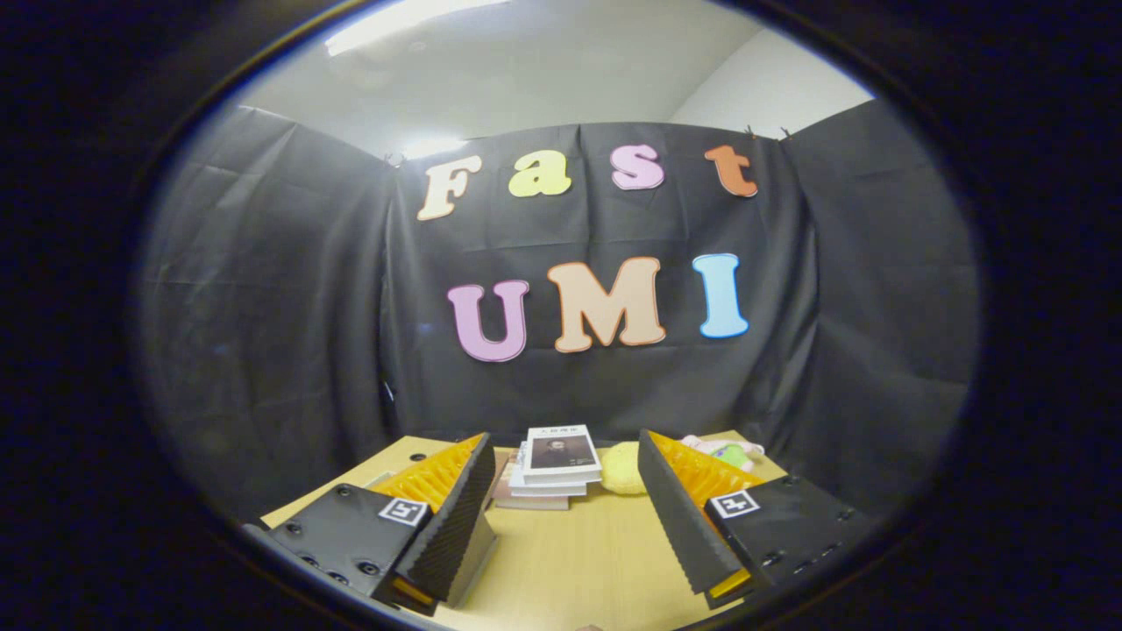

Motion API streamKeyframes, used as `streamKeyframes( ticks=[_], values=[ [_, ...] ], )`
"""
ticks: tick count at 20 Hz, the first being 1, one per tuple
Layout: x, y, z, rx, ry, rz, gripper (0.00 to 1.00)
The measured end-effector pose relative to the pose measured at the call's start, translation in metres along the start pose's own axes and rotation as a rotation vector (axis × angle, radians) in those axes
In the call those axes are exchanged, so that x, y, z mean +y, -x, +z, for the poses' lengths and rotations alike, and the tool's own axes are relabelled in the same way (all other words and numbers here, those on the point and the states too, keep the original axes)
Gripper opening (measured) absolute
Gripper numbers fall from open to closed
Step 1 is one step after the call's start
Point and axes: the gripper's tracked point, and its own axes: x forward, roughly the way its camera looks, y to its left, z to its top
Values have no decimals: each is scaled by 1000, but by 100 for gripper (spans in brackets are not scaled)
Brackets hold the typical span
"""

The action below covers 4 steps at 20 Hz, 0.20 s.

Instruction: Open the storage box then place both shoes into the box .Put the left shoe in first, then the right shoe, with the right side of both shoes facing outward in a uniform manner.

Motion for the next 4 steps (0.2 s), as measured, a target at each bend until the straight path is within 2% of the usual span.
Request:
streamKeyframes(
  ticks=[4],
  values=[
    [-10,-4,6,-18,-14,-14,100]
  ],
)
